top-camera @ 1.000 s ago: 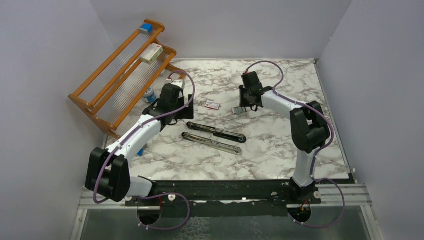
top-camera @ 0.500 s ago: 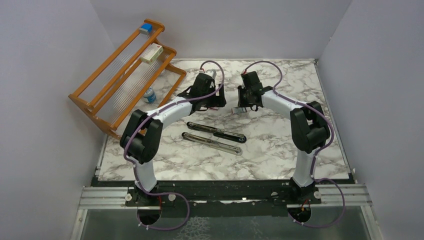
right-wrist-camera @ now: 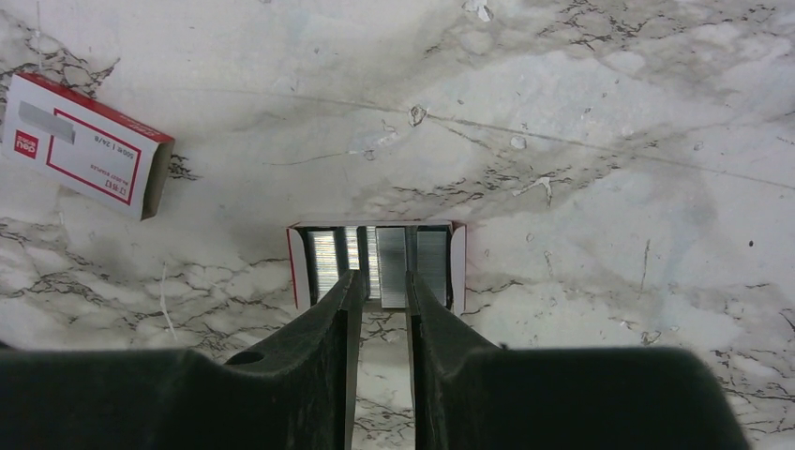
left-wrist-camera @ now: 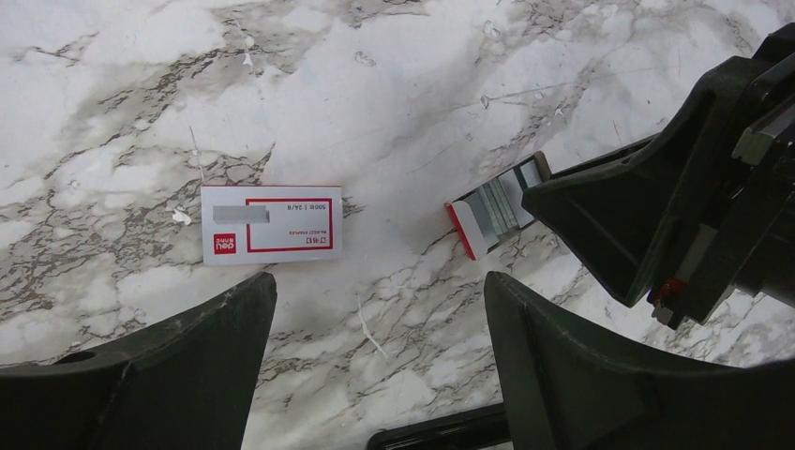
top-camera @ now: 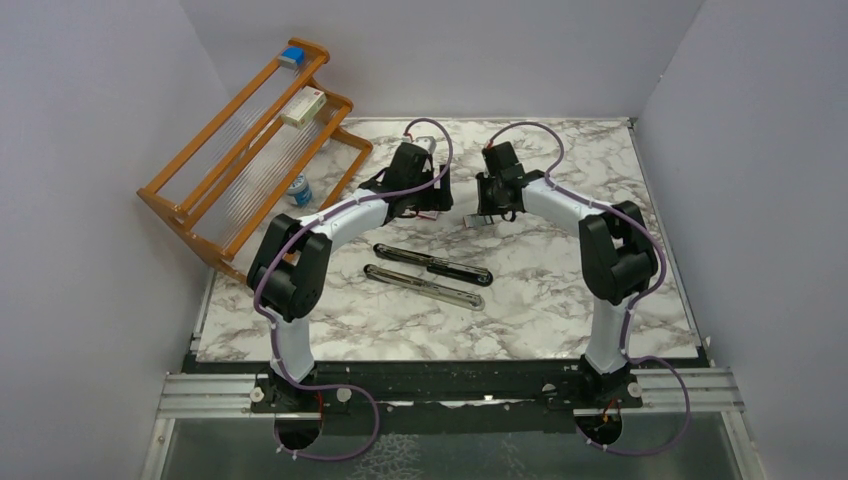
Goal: Load the staples into the stapler
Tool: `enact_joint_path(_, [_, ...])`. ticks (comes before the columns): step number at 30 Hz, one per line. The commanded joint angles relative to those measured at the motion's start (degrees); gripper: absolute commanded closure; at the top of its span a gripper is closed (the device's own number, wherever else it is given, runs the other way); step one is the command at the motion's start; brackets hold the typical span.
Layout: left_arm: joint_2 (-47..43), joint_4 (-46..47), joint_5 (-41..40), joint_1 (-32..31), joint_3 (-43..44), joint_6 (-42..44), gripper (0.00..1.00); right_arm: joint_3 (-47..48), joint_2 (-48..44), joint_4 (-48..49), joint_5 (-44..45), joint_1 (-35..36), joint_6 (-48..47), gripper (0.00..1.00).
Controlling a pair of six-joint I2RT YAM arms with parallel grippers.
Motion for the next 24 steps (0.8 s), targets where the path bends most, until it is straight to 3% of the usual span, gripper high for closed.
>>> enact_joint_path(1, [-0.07, -0.43, -2.06, -0.24, 1.83, 1.9, 0.16, 1.59, 1.45, -2.31, 2.03, -0.34, 0.36, 0.74])
enact_joint_path(24, [-0.55, -1.08, -2.77, -0.29, 2.27, 2.23, 0.16, 1.95, 3.33, -4.16, 5.18, -1.21, -0.02, 0.74])
